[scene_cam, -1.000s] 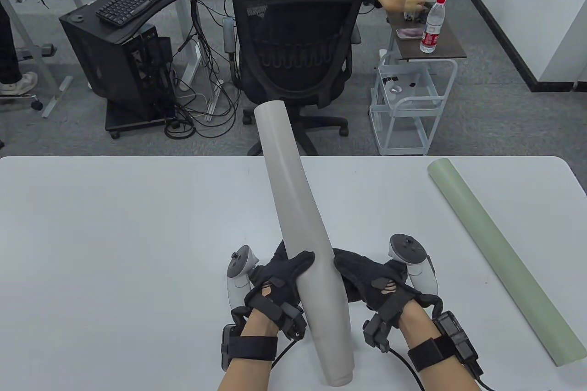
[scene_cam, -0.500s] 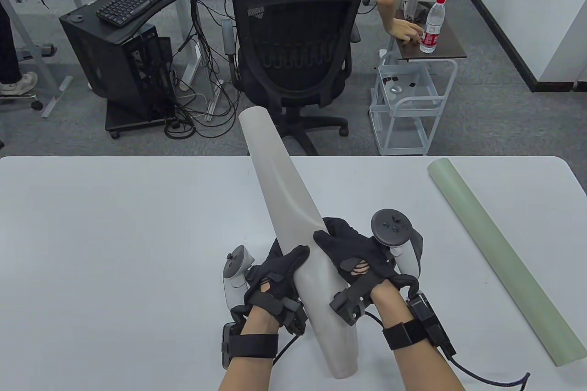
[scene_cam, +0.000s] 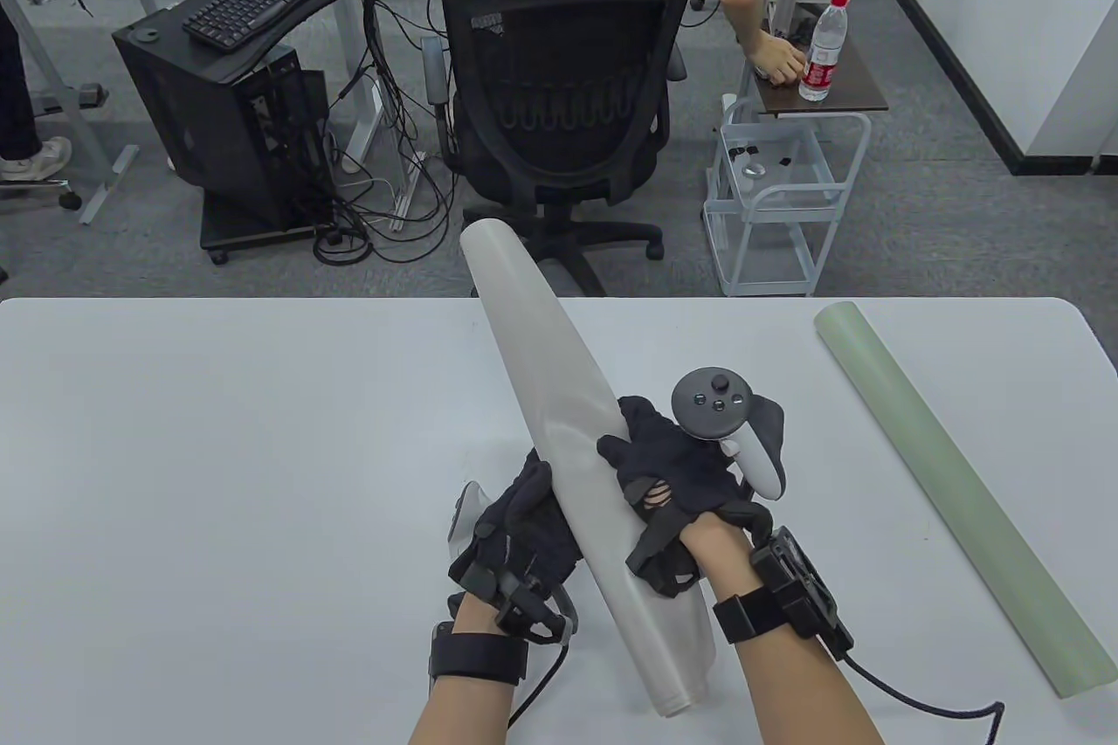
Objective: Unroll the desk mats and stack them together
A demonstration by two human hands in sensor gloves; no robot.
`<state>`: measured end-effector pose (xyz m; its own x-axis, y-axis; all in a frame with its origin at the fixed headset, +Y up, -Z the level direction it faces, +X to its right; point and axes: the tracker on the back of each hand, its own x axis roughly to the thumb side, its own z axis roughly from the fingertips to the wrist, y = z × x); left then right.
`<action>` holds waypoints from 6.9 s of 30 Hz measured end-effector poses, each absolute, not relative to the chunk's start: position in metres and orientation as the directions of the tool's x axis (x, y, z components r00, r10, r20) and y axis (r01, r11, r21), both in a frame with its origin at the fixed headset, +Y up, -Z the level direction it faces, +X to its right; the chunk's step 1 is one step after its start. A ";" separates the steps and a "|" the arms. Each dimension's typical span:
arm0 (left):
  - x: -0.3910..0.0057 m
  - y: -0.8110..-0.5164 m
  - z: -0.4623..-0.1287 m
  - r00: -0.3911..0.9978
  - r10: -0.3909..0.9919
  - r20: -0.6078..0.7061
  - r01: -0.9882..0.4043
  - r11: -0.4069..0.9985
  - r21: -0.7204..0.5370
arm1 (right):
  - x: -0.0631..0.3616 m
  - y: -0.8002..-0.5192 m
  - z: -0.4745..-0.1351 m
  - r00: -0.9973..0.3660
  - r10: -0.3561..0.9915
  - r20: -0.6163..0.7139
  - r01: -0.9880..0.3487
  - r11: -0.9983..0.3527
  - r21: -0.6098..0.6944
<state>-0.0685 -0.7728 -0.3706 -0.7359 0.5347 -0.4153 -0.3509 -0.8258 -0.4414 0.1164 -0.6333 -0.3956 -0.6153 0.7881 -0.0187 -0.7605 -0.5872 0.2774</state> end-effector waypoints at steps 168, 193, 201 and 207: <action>-0.112 -0.818 -0.389 -0.596 0.598 -0.535 -0.499 -0.799 -0.337 | 0.263 -0.743 -0.380 -0.226 0.954 -0.199 -0.974 -0.216 0.071; -0.122 -0.816 -0.411 -0.639 0.585 -0.499 -0.456 -0.811 -0.367 | 0.279 -0.749 -0.381 -0.215 0.949 -0.231 -0.976 -0.217 0.018; -0.122 -0.805 -0.408 -0.599 0.621 -0.506 -0.451 -0.784 -0.428 | 0.274 -0.748 -0.380 -0.226 0.947 -0.226 -0.974 -0.222 0.042; -0.133 -0.810 -0.407 -0.589 0.649 -0.482 -0.490 -0.761 -0.425 | 0.276 -0.747 -0.379 -0.249 0.942 -0.226 -0.968 -0.249 0.032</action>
